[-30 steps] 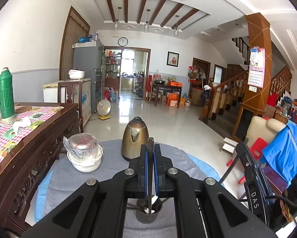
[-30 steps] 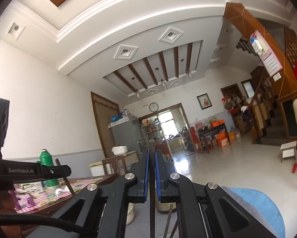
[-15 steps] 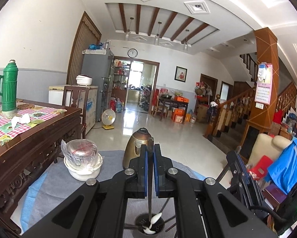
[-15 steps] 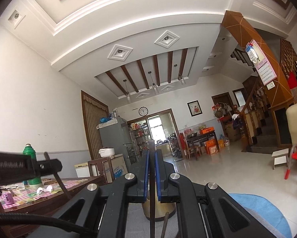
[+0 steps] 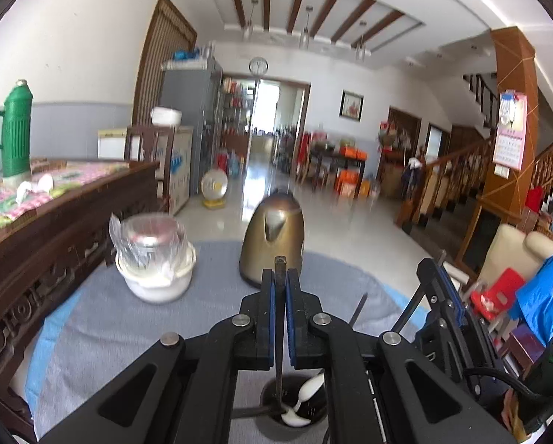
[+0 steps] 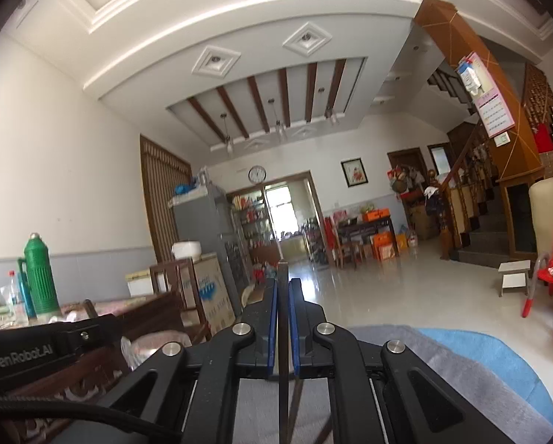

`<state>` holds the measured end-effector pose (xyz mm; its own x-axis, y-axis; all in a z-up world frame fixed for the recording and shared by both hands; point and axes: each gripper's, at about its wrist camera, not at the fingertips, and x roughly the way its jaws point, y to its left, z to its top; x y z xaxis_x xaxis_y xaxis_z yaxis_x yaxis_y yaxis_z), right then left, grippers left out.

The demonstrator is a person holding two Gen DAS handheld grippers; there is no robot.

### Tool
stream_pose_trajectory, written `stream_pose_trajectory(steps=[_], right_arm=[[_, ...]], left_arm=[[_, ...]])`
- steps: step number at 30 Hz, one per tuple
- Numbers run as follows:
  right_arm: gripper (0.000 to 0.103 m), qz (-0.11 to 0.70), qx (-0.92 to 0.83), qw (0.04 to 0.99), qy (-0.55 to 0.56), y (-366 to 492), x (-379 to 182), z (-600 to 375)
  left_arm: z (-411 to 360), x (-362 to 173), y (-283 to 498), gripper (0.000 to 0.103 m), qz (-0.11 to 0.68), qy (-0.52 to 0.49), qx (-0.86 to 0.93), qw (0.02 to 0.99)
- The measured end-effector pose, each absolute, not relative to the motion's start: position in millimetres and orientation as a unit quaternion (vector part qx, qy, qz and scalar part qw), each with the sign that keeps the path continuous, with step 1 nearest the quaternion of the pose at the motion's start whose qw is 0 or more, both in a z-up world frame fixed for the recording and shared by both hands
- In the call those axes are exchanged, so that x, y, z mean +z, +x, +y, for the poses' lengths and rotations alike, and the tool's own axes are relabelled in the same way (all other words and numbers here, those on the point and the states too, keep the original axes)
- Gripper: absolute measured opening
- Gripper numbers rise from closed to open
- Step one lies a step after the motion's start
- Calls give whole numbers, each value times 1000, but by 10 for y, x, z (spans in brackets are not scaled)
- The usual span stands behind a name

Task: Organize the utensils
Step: 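Lower both chopsticks into the gray holder and open both tools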

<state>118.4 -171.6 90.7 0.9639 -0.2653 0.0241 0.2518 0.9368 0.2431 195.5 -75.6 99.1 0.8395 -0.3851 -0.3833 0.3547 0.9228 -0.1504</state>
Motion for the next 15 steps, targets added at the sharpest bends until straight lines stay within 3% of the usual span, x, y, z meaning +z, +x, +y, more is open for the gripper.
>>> stream_pose_trajectory(steps=[7, 9, 11, 14, 15], right_arm=[[7, 3, -117, 984, 134, 1049, 816, -1852], [7, 10, -110, 985, 133, 993, 812, -1868], [8, 16, -105, 985, 134, 935, 816, -1892], [12, 35, -90, 984, 152, 867, 836, -1966], [17, 39, -88, 983, 157, 851, 855, -1998]], left_arm=[[-776, 894, 1936, 7, 252, -13, -174, 952], [-761, 900, 1890, 13, 256, -7, -168, 952], [-732, 914, 1852, 37, 259, -2, -162, 952], [-683, 974, 1701, 59, 243, 13, -142, 960], [-661, 998, 1658, 62, 237, 19, -136, 962]])
